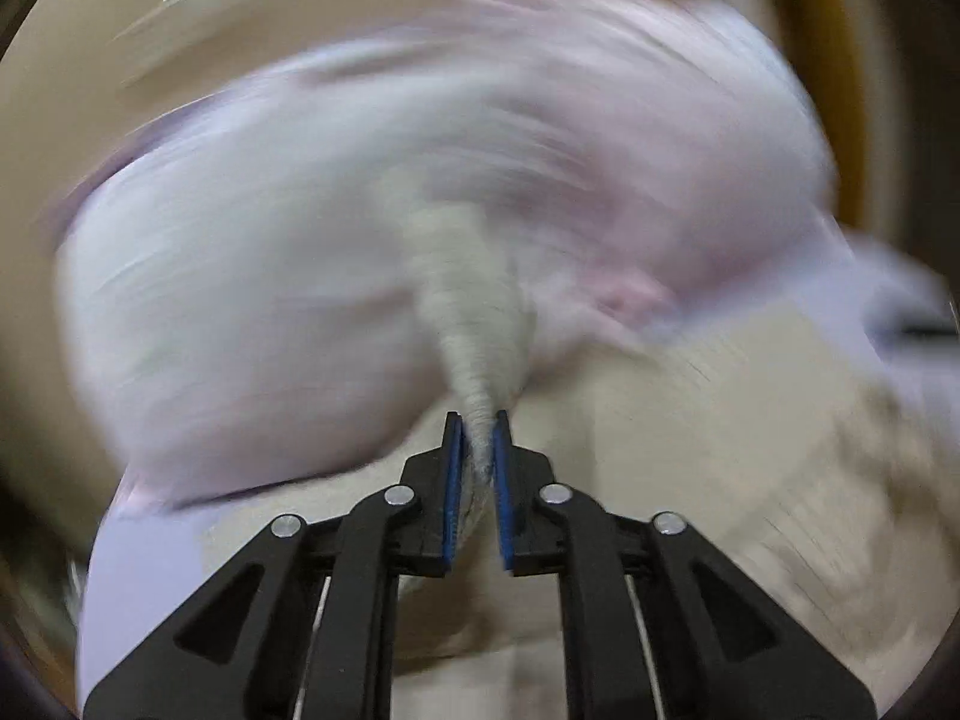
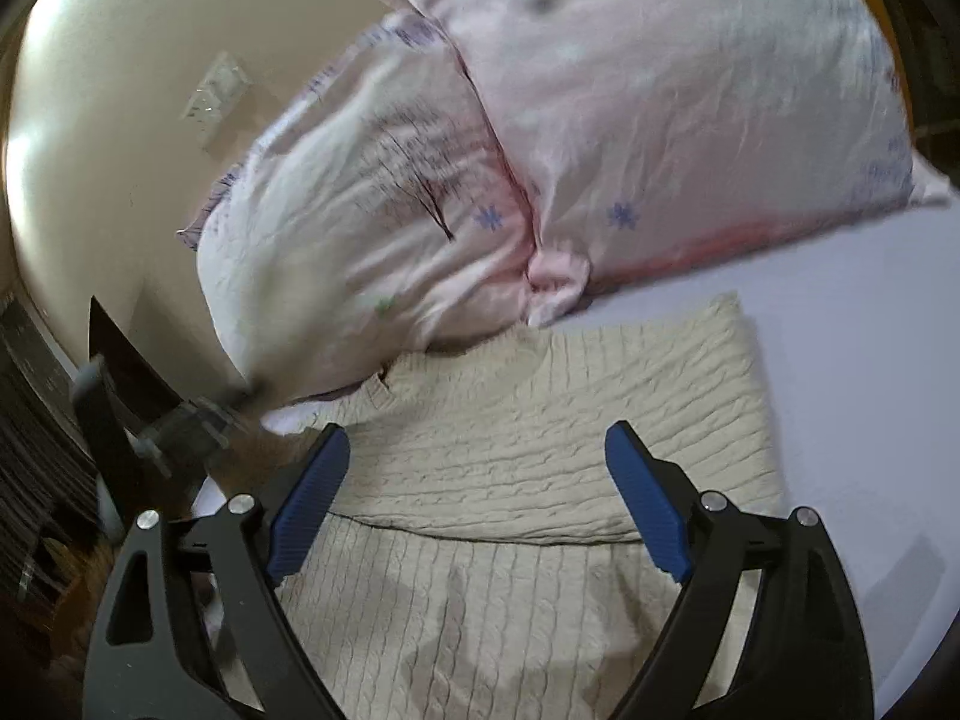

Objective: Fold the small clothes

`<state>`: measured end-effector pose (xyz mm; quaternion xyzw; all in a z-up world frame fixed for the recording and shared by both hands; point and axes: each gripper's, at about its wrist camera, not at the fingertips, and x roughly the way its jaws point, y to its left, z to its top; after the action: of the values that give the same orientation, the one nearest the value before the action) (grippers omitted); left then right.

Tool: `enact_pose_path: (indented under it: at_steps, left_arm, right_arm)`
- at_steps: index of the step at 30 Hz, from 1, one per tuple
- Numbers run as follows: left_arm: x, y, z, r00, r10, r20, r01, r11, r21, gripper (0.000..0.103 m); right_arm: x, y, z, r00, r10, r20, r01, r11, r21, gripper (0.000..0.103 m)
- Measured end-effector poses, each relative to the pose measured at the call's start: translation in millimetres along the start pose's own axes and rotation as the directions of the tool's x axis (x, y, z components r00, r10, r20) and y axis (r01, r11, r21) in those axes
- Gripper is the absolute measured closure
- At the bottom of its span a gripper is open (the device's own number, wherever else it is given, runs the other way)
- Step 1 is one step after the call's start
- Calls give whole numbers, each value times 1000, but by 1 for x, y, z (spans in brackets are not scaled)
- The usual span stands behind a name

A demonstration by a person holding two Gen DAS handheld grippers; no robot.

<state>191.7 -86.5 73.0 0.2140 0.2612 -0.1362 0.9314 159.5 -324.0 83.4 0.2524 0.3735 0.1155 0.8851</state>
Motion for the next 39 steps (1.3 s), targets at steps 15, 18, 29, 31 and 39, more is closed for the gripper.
enact_pose_path:
  at_steps: [15,18,29,31,39]
  left_arm:
    - [-74,68,-107,978,-137,-156,87,953,-290,36]
    - [-85,73,-136,967,-162,-196,86,934,-347,36]
    - [-98,77,-158,960,-166,-227,62,912,-406,33]
    - [-104,80,-160,960,-184,-214,79,903,-422,33]
    - [-131,92,-185,956,-230,-183,102,843,-528,29]
  right_arm:
    - [66,-59,13,980,4,-201,48,965,257,60]
    - [80,-57,15,974,-36,-222,94,962,258,60]
    - [32,-45,29,991,-134,18,129,979,161,93]
    - [17,-55,27,968,-248,32,240,958,159,90]
    - [-29,-60,-21,945,-313,-95,322,942,99,34]
